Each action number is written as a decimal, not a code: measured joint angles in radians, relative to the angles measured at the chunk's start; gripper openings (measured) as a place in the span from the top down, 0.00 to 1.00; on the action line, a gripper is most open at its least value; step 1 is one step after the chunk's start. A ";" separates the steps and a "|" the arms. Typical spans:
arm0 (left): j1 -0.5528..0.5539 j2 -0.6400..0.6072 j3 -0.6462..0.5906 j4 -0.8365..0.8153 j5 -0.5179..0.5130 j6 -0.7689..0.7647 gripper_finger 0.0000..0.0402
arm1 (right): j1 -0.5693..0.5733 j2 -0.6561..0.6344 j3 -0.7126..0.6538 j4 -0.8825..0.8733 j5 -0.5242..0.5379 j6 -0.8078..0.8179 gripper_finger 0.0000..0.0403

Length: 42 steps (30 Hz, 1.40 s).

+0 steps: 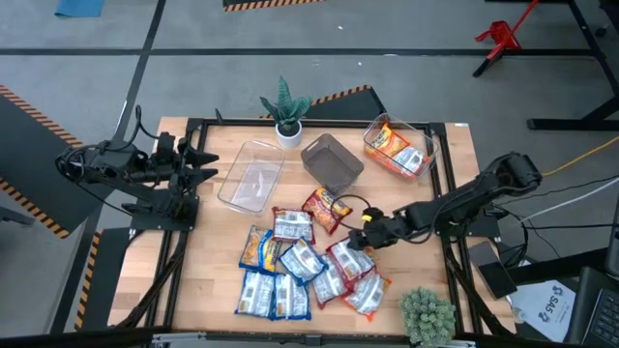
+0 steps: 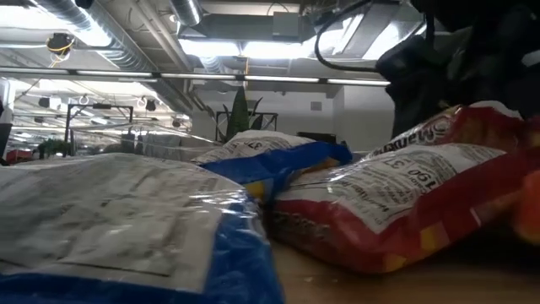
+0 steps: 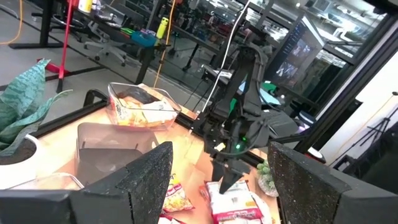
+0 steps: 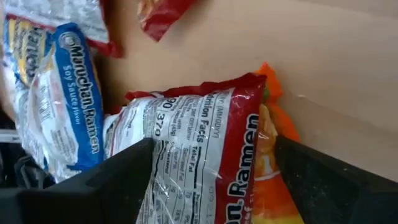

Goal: Sort Maruchan noodles
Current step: Put the red noodle pack into the black bin

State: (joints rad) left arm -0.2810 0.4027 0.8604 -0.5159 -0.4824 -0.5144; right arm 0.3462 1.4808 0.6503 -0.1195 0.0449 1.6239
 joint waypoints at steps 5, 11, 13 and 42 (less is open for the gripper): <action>0.000 0.000 0.000 0.000 -0.033 0.000 0.36 | 0.000 0.008 0.008 0.004 -0.001 -0.008 0.36; 0.000 0.000 0.000 0.000 -0.054 0.001 0.36 | -0.016 0.008 0.008 0.009 -0.012 -0.044 0.72; 0.000 0.000 0.000 0.000 -0.054 0.000 0.36 | -0.024 0.001 0.008 0.015 -0.019 -0.062 0.83; 0.000 0.000 0.000 -0.017 -0.051 0.002 0.36 | -0.271 -0.261 0.003 -0.006 -0.129 -0.191 0.99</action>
State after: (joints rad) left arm -0.2810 0.4030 0.8604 -0.5327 -0.5339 -0.5129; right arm 0.0753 1.2194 0.6529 -0.1253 -0.0837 1.4325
